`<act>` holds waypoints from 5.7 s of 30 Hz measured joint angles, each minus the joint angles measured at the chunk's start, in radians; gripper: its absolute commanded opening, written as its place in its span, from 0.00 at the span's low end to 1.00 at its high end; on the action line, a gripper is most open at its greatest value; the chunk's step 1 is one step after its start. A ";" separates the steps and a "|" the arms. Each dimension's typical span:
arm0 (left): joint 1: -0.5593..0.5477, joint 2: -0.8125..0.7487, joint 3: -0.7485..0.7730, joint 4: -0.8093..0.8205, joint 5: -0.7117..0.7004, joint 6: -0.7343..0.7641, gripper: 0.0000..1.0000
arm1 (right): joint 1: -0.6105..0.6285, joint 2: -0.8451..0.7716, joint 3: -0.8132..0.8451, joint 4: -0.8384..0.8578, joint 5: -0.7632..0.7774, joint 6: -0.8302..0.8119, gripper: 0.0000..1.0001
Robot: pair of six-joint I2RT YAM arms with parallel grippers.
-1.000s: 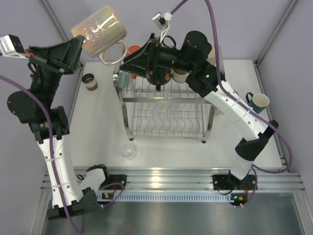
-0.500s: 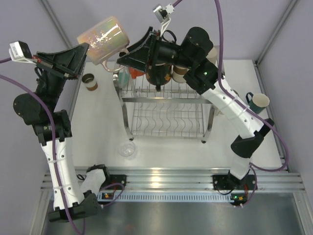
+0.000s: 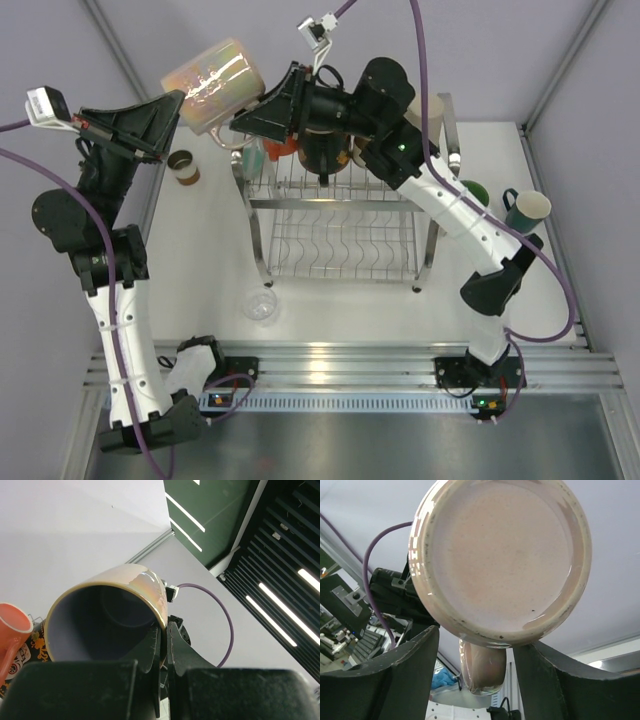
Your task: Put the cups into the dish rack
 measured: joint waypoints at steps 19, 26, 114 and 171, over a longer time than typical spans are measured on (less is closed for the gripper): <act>-0.084 0.016 0.000 0.003 -0.038 0.064 0.00 | 0.021 0.015 -0.001 0.032 -0.011 0.055 0.53; -0.248 0.053 -0.002 0.040 -0.155 0.154 0.00 | 0.023 0.015 -0.028 0.031 0.002 0.061 0.30; -0.181 0.312 0.489 -1.072 -0.623 0.887 0.89 | 0.364 -0.617 -0.665 -0.657 0.286 -0.564 0.00; 0.066 0.194 -0.134 -0.983 -0.416 0.983 0.85 | 0.559 -0.435 -1.162 -0.290 0.877 -0.523 0.49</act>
